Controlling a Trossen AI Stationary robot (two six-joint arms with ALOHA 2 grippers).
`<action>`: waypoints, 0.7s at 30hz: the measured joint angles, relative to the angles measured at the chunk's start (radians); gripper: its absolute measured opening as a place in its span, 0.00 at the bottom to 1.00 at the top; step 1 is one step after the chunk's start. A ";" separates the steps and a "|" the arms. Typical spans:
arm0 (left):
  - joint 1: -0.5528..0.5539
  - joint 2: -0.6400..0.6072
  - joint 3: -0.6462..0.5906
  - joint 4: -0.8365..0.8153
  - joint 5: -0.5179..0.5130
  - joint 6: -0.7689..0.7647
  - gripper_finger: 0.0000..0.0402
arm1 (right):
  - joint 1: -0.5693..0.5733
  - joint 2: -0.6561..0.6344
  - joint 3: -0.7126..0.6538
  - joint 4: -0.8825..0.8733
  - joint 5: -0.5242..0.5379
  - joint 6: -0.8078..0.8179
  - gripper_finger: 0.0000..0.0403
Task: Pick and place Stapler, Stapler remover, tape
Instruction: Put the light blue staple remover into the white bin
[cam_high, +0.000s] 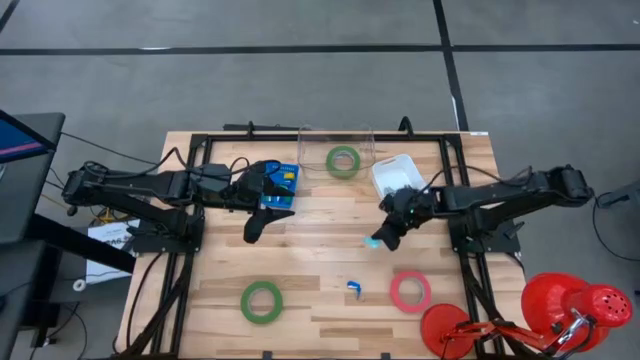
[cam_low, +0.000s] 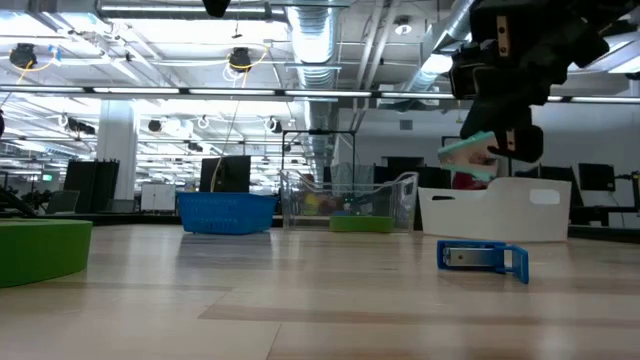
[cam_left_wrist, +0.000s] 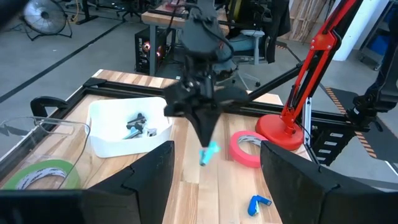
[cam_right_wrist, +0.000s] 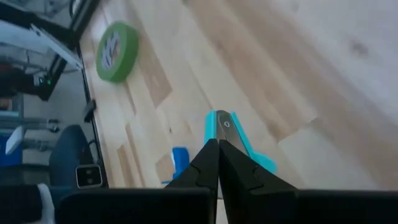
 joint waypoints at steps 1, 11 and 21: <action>0.000 0.000 0.000 0.000 0.000 0.000 0.56 | -0.017 -0.018 0.000 -0.012 0.004 -0.011 0.00; 0.000 0.000 0.000 0.000 0.000 0.000 0.56 | -0.222 -0.173 0.000 -0.113 0.020 -0.106 0.00; 0.000 0.000 0.000 0.000 0.000 0.000 0.56 | -0.460 -0.259 0.000 -0.245 0.084 -0.161 0.00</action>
